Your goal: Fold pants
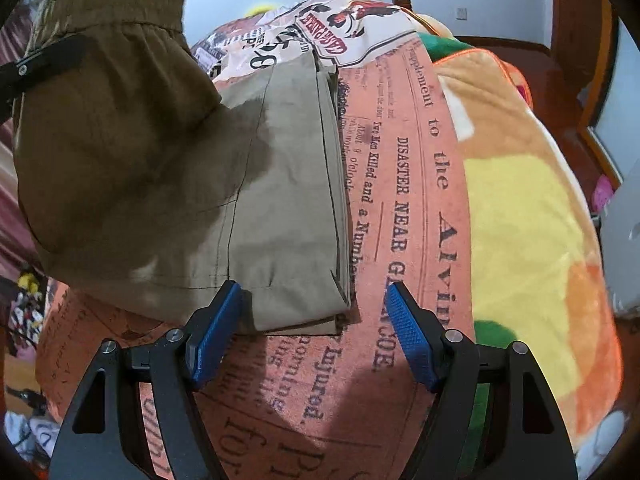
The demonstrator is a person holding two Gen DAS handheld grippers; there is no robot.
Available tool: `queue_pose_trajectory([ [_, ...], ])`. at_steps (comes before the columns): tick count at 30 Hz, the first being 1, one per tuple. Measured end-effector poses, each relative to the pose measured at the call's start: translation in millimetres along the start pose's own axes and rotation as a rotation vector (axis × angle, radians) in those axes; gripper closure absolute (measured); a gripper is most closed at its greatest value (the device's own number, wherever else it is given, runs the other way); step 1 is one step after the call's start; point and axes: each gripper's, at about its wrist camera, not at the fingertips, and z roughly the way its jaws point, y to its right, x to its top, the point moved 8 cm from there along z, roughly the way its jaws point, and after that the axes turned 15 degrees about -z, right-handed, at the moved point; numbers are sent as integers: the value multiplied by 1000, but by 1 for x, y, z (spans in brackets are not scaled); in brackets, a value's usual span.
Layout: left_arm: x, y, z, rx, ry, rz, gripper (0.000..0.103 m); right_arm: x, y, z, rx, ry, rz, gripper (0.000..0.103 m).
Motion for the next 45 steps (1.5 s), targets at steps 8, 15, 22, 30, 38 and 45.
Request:
queue_pose_trajectory([
  [8,-30,16,48,-87,-212,-71,78,0,0,0,7,3,-1,32],
  [15,-53,20,62,-92,-293,-65,78,0,1,1,9,2,0,32],
  [22,-60,18,55,-40,-330,-54,69,-1,0,-7,5,8,13,32],
  [30,-62,-14,14,-25,-270,-82,47,17,5,-50,-24,97,3,32],
  [38,-77,-71,18,86,-276,-128,34,45,-3,-67,-48,185,-4,32],
  [45,-97,-86,21,92,-287,-131,30,57,-13,-44,-23,183,-3,32],
])
